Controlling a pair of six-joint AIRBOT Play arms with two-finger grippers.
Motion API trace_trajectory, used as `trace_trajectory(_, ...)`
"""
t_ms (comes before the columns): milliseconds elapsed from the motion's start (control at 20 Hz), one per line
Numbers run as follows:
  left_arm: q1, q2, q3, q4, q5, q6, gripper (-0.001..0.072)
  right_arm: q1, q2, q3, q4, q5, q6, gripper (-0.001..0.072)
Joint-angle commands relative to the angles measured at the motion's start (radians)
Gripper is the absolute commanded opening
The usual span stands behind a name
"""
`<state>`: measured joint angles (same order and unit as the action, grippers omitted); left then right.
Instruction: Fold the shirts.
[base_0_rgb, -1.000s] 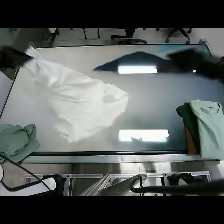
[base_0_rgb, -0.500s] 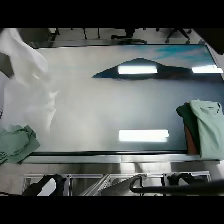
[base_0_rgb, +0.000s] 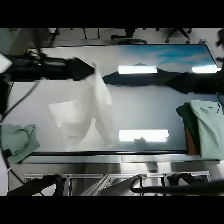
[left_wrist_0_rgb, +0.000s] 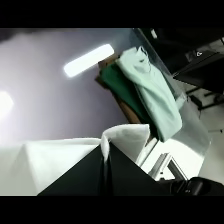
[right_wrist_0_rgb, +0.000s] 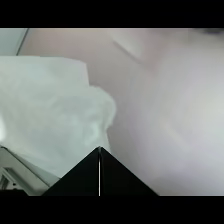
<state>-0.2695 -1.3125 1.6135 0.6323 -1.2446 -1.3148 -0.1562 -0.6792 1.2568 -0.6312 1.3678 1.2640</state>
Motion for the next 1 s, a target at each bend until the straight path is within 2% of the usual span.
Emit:
trace_trajectory(0, -0.151, -0.148, -0.049, 0.089, 0.048, 0.009, 0.0012, 0.000, 0.000, -0.227, -0.004, -0.037, -0.058, 0.0015)
trace_trajectory(50, -0.170, -0.193, -0.050, 0.109, 0.036, 0.008, 0.0042, 0.000, 0.000, -0.280, -0.004, -0.062, -0.065, 0.0015)
trace_trajectory(100, -0.174, -0.225, -0.050, 0.107, 0.025, 0.008, 0.0299, 0.000, 0.000, -0.325, -0.004, -0.082, -0.078, 0.0017)
trace_trajectory(150, -0.169, -0.248, -0.049, 0.107, 0.014, 0.008, 0.0675, 0.000, -0.001, -0.358, -0.004, -0.093, -0.095, 0.0024)
trace_trajectory(200, -0.151, -0.259, -0.046, 0.106, 0.000, -0.003, 0.0703, 0.000, -0.006, -0.379, -0.004, -0.100, -0.104, 0.0078)
trace_trajectory(250, -0.123, -0.267, -0.027, 0.107, -0.035, -0.005, 0.0703, 0.000, -0.016, -0.386, -0.004, -0.100, -0.110, 0.0292)
trace_trajectory(300, -0.078, -0.270, 0.005, 0.107, -0.097, -0.007, 0.0703, 0.000, -0.025, -0.386, -0.004, -0.098, -0.110, 0.0393)
trace_trajectory(500, 0.134, -0.263, 0.080, 0.112, -0.420, -0.042, 0.0703, 0.002, -0.053, -0.420, -0.005, -0.104, -0.136, 0.0393)
trace_trajectory(600, 0.221, -0.203, -0.048, 0.119, -0.480, -0.047, 0.0702, 0.021, -0.061, -0.495, -0.005, -0.126, -0.136, 0.0399)
trace_trajectory(700, 0.296, -0.100, -0.240, 0.176, -0.450, 0.005, 0.0702, 0.051, -0.064, -0.573, -0.004, -0.142, -0.143, 0.0502)
trace_trajectory(850, 0.395, 0.101, -0.577, 0.212, -0.352, 0.096, 0.0702, 0.121, -0.063, -0.641, -0.004, -0.156, -0.143, 0.0500)
trace_trajectory(950, 0.452, 0.215, -0.782, 0.210, -0.196, 0.109, 0.0702, 0.170, -0.073, -0.655, 0.004, -0.240, -0.143, 0.0500)
